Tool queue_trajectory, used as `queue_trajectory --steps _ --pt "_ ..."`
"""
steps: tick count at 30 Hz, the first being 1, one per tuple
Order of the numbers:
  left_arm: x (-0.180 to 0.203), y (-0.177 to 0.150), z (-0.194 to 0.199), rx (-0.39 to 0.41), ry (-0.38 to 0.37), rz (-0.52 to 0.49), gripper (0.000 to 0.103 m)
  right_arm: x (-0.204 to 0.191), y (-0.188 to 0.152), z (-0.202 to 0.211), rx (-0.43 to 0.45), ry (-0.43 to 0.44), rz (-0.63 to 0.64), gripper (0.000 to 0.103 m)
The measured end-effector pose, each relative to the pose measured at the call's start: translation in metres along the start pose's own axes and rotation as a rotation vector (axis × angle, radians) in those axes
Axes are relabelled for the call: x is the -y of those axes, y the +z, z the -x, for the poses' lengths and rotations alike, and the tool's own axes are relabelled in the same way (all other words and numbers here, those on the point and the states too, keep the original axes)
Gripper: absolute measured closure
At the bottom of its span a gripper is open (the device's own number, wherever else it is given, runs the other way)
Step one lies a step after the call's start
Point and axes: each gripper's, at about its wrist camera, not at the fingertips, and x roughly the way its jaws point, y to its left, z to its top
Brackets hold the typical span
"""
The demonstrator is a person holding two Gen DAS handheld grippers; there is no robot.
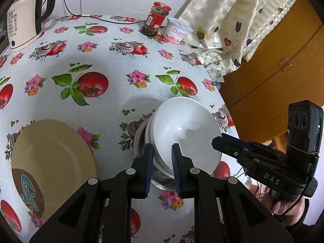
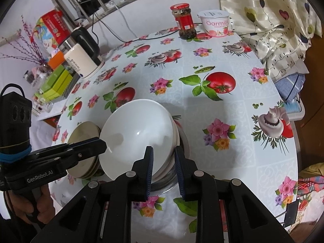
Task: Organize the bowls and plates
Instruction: 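Lower the white bowl into the white bowl inside the steel bowl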
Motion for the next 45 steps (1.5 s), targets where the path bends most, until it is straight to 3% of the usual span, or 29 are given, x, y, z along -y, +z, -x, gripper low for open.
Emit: queue_trajectory --steps 45 --pt "-0.001 0.001 -0.004 0.02 -0.01 -0.055 0.084 0.003 0.001 0.005 0.002 0.021 0.014 0.083"
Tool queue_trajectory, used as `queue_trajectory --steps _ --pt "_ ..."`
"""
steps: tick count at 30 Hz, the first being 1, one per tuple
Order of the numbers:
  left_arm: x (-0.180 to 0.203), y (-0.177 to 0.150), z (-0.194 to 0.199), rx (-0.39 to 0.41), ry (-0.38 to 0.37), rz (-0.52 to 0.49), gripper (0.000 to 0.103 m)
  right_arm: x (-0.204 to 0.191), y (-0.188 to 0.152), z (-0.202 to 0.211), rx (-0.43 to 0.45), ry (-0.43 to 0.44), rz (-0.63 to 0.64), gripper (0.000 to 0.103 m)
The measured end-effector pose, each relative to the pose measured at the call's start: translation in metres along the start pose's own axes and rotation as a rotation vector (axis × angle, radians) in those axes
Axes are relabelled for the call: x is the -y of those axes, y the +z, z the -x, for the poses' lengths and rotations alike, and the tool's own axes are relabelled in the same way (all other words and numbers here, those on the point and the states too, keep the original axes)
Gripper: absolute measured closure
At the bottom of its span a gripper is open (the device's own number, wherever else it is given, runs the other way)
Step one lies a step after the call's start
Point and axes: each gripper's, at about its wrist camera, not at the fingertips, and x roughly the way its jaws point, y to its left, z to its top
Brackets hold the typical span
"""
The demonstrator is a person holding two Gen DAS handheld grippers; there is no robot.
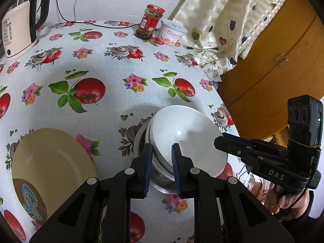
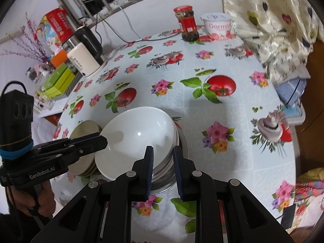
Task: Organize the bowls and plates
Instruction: 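Lower the white bowl into the white bowl inside the steel bowl, then grasp the rim of the nested bowl stack with both grippers and lift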
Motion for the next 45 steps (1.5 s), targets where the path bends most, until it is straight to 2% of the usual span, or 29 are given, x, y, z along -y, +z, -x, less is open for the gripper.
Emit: queue_trajectory --steps 14,20,31,39,45 --pt "0.005 -0.005 -0.001 0.056 0.025 -0.077 0.084 -0.001 -0.005 -0.002 0.046 -0.025 0.065 0.085" --pt "0.002 -0.005 -0.001 0.055 0.012 -0.067 0.084 -0.001 -0.006 -0.002 0.043 -0.012 0.06 0.084" --pt "-0.016 -0.002 0.02 0.122 0.006 -0.007 0.084 0.016 -0.004 0.021 0.093 -0.011 0.032 0.084" --pt "-0.039 -0.006 0.014 0.098 0.011 0.058 0.084 0.045 -0.004 0.022 0.085 0.021 -0.071 0.084" --pt "-0.043 -0.014 0.001 0.037 -0.017 0.079 0.084 0.058 -0.011 0.01 0.049 0.059 -0.114 0.084"
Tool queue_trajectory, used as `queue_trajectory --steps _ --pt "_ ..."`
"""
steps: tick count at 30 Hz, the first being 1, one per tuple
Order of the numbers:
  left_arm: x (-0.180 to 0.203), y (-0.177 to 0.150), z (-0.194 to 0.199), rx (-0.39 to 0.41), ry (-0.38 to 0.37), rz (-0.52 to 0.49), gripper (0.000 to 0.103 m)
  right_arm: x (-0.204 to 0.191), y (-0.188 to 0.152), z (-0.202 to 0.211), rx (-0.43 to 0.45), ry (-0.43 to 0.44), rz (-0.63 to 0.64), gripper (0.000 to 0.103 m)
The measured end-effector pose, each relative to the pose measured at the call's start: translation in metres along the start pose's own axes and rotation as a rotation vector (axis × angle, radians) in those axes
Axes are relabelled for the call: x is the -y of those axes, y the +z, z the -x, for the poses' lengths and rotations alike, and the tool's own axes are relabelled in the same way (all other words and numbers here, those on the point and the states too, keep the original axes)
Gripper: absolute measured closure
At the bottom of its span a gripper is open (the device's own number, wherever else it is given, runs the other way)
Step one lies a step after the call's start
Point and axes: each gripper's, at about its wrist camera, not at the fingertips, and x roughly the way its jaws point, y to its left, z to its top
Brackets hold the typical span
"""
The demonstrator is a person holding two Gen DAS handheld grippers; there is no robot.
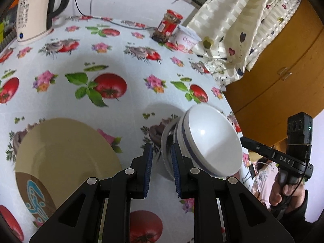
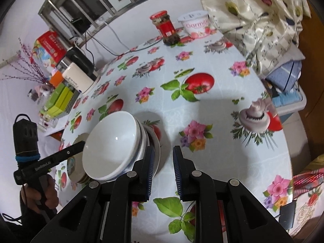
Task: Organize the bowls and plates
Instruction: 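Grasp the rim of the nested bowl stack with both grippers and lift, then carry the bowl stack with both grippers toward the beige plate stack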
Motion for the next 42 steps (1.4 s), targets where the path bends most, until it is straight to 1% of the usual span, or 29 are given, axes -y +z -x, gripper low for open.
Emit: queue_trajectory --steps 7,13,17,28,34,35,38,42 --pt "0.003 -0.005 -0.012 -0.058 -0.014 -0.007 0.084 0.002 -0.009 -0.023 -0.075 0.042 -0.021 0.084" --pt "0.001 -0.008 -0.02 -0.09 -0.017 0.0 0.084 -0.001 -0.013 -0.034 -0.107 0.057 -0.009 0.084" --pt "0.001 -0.009 -0.024 -0.103 -0.021 -0.001 0.084 -0.002 -0.013 -0.038 -0.116 0.059 -0.005 0.084" --pt "-0.003 -0.008 -0.034 -0.123 -0.03 0.005 0.084 -0.003 -0.012 -0.047 -0.133 0.072 -0.001 0.091" --pt "-0.002 -0.008 -0.037 -0.125 -0.033 0.002 0.084 -0.003 -0.011 -0.047 -0.134 0.075 -0.001 0.091" --pt "-0.002 -0.008 -0.038 -0.126 -0.034 0.0 0.084 -0.003 -0.011 -0.047 -0.134 0.074 -0.002 0.091" --pt "0.0 -0.008 -0.04 -0.132 -0.046 -0.006 0.09 -0.003 -0.011 -0.049 -0.136 0.084 -0.011 0.091" --pt "0.001 -0.007 -0.041 -0.128 -0.047 -0.011 0.09 -0.002 -0.009 -0.049 -0.137 0.088 -0.014 0.091"
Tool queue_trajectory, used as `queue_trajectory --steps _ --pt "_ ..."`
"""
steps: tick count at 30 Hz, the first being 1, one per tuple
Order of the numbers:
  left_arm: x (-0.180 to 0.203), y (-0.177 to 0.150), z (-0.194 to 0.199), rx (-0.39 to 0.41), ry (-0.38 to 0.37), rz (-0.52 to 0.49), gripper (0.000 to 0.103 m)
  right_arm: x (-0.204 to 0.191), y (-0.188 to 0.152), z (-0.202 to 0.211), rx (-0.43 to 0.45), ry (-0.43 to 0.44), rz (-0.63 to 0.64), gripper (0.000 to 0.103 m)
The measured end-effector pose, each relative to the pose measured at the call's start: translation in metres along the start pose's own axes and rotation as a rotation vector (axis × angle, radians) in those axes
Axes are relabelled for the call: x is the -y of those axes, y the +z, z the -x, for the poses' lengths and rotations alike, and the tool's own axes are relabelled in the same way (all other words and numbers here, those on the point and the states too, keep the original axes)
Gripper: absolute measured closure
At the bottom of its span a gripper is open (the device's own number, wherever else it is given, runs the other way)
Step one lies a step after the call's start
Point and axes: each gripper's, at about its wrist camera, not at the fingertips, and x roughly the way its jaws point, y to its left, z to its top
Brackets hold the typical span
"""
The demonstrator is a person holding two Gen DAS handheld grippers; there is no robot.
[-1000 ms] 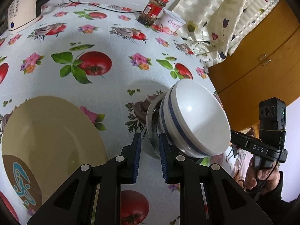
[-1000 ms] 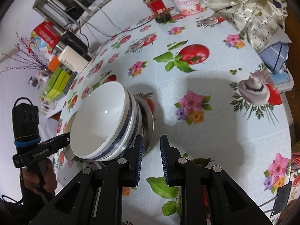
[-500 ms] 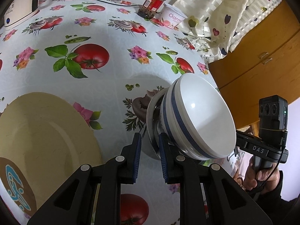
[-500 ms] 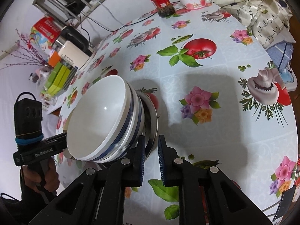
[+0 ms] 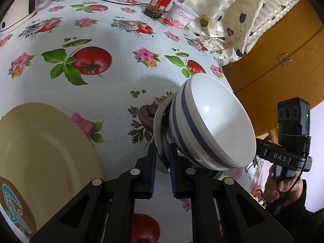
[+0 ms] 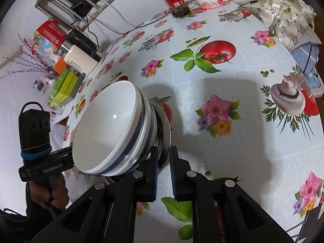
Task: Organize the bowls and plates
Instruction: 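Carry the bowl stack with both grippers toward the beige plate stack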
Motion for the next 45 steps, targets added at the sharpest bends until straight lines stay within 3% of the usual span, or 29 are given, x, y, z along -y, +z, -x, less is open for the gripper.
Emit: queue_trajectory --steps 18,45 --pt "0.007 -0.001 0.003 0.026 0.023 -0.031 0.091 -0.002 0.0 0.006 0.021 -0.006 0.011 0.092" --pt "0.001 0.002 0.048 0.101 0.062 -0.01 0.091 -0.041 0.014 0.014 0.035 0.02 0.091 0.092"
